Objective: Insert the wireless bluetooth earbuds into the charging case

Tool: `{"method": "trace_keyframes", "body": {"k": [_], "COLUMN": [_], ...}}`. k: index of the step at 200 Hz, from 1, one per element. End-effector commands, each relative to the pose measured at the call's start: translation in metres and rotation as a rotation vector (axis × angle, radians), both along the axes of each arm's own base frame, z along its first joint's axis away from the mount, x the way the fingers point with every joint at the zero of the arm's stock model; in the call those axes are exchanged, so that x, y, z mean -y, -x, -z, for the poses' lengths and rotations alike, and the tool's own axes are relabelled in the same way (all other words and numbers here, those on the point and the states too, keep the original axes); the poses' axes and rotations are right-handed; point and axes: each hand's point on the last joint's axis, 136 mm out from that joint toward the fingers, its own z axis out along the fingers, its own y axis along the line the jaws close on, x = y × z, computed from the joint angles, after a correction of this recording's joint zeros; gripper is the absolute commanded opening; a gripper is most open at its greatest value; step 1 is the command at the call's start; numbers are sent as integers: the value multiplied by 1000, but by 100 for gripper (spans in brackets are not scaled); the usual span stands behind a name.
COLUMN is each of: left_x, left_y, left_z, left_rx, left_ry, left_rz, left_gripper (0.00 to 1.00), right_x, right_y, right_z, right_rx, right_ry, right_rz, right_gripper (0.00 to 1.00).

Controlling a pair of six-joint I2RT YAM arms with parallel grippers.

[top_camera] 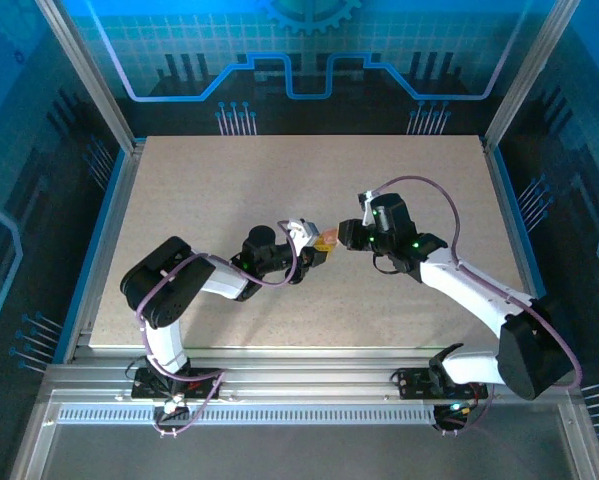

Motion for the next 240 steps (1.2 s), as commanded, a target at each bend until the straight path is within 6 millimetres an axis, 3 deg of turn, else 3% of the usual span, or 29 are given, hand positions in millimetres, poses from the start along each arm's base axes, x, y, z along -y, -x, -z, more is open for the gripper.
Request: {"method": "trace_keyframes", "body": {"k": [1, 89, 160, 240], "left_x": [9, 9, 8, 11], "left_y": [2, 1, -3, -4], "left_z": [-16, -20, -18, -31], "left_rx": [32, 32, -10, -41], "left_ry": [52, 73, 93, 182], "left_rz": [34, 28, 9, 10], "left_gripper": [13, 13, 13, 13], "right_x": [-5, -7, -3, -1], "right_y": [-4, -6, -1, -7], "right_z": [-7, -11, -38, -37], "right_rx": [42, 64, 160, 202], "right_ry": [-2, -8, -34, -7], "right_rz": [-3, -7, -4, 14], "right_gripper": [21, 20, 20, 20]}}
